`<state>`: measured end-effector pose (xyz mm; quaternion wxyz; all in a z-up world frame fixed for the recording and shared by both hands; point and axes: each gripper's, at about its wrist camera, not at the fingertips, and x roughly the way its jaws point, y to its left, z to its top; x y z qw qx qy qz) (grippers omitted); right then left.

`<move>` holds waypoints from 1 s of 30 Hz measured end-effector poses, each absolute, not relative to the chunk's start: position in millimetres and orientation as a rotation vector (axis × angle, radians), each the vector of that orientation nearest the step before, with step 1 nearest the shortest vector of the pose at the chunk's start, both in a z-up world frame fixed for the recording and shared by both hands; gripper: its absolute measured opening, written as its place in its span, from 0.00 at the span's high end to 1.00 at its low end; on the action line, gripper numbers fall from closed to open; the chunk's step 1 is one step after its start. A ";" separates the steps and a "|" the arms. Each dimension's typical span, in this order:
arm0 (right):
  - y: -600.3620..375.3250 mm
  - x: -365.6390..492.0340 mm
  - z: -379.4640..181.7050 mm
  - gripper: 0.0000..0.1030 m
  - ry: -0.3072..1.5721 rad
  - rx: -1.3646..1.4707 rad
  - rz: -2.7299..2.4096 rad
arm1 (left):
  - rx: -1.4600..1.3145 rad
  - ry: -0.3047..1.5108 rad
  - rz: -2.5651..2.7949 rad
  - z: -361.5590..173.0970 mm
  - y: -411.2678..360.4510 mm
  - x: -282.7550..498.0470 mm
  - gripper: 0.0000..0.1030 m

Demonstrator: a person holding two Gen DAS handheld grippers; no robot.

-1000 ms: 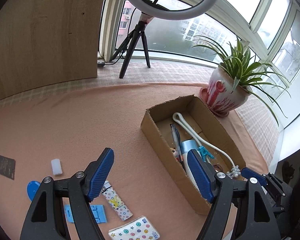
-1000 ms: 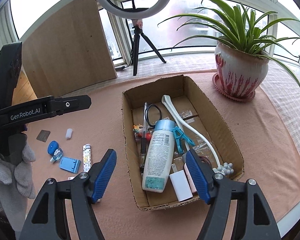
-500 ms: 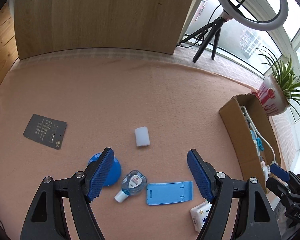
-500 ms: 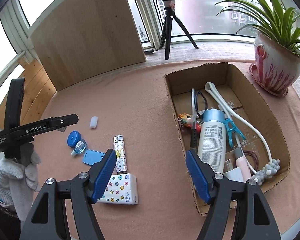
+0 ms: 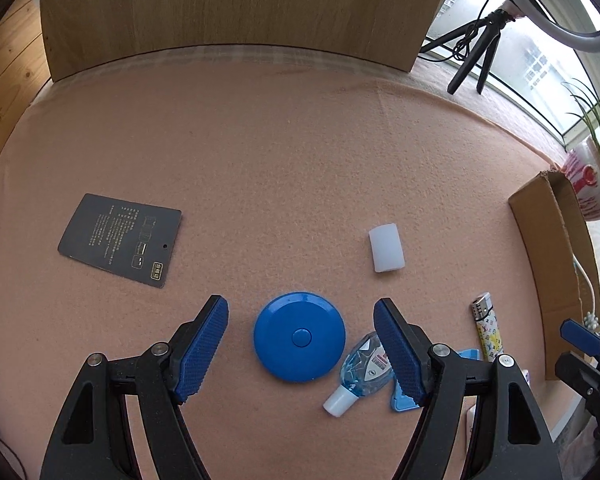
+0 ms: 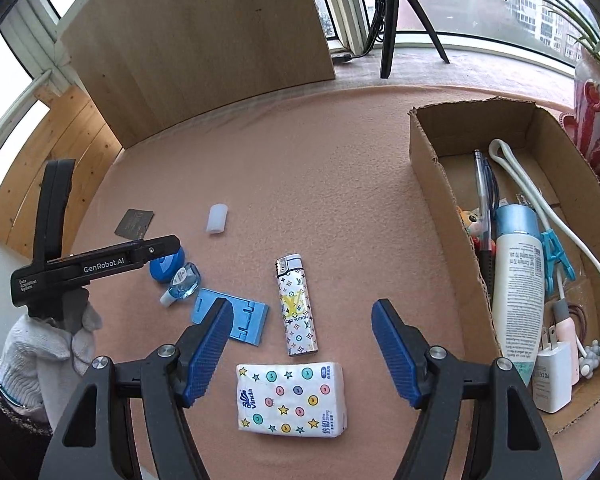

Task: Organize objects
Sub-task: 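Move both grippers back and grasp the blue round tape case with the left gripper, then grasp the patterned lighter with the right gripper while left holds the tape case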

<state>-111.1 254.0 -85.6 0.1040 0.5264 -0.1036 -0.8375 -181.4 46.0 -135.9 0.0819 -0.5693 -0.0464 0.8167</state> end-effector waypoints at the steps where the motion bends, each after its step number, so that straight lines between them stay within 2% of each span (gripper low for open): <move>1: 252.5 -113.4 -87.8 0.34 -0.307 1.562 -2.464 | -1.704 -0.116 2.441 -137.4 47.2 -181.6 0.25; 7: 246.2 -125.1 -101.9 0.34 -0.291 1.629 -2.456 | -1.706 0.026 2.439 -147.3 59.2 -177.1 0.33; 13: 235.9 -134.6 -118.2 0.37 -0.233 1.687 -2.443 | -1.675 0.075 2.474 -147.0 57.3 -171.2 0.48; 18: 219.2 -137.2 -132.5 0.48 -0.095 1.738 -2.433 | -1.665 0.071 2.493 -146.2 47.0 -164.1 0.48; 23: 213.4 -138.5 -138.6 0.51 -0.014 1.752 -2.441 | -1.646 0.063 2.511 -146.5 36.1 -151.8 0.48; 30: 216.1 -140.5 -138.0 0.53 -0.030 1.769 -2.423 | -1.642 0.038 2.521 -145.8 21.1 -126.3 0.48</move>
